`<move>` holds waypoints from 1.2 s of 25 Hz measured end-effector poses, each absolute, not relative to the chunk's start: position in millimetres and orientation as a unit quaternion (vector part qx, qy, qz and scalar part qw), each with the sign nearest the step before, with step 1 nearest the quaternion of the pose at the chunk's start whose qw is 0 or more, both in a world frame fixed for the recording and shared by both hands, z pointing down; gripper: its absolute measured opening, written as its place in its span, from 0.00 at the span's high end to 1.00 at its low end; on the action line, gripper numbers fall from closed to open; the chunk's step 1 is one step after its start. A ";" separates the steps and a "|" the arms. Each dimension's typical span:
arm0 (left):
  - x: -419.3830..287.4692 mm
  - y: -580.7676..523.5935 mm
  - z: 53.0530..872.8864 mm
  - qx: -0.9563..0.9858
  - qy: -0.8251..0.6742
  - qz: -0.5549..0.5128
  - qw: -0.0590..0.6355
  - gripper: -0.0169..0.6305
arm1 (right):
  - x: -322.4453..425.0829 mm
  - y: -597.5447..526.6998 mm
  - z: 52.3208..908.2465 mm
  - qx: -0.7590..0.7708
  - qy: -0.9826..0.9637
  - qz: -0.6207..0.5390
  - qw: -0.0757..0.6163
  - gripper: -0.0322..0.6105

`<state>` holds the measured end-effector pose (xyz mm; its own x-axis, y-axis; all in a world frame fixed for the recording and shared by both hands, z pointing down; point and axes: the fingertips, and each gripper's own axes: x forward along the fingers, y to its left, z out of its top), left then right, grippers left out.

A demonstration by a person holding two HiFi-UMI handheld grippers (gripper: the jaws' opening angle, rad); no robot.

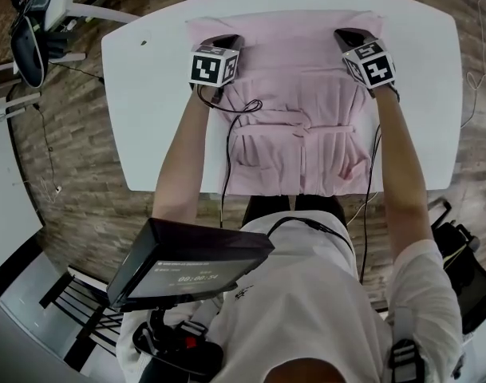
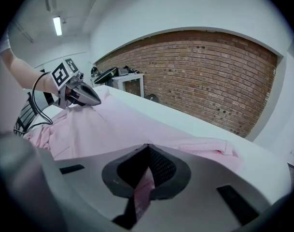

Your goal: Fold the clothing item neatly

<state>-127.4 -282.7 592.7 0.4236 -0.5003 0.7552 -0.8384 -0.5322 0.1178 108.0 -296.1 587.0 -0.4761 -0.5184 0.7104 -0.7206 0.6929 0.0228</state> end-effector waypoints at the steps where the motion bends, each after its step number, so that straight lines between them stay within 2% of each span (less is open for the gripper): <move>1: -128.2 -287.0 590.2 0.806 -0.418 0.333 0.254 0.97 | 107.4 -299.7 585.7 0.365 -0.848 0.143 0.357 0.95; 17: -132.4 -355.4 587.9 0.804 -0.434 0.327 0.240 0.97 | 102.9 -365.4 584.8 0.375 -0.847 0.140 0.350 0.95; 30: -125.1 -321.6 566.0 0.820 -0.422 0.329 0.204 0.97 | 99.2 -334.1 561.8 0.387 -0.850 0.114 0.340 0.94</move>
<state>-125.1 -321.6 566.0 0.4284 -0.5573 0.7113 -0.8257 -0.5612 0.0576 99.2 -334.1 561.8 -0.4693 -0.5804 0.6655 -0.7349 0.6746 0.0702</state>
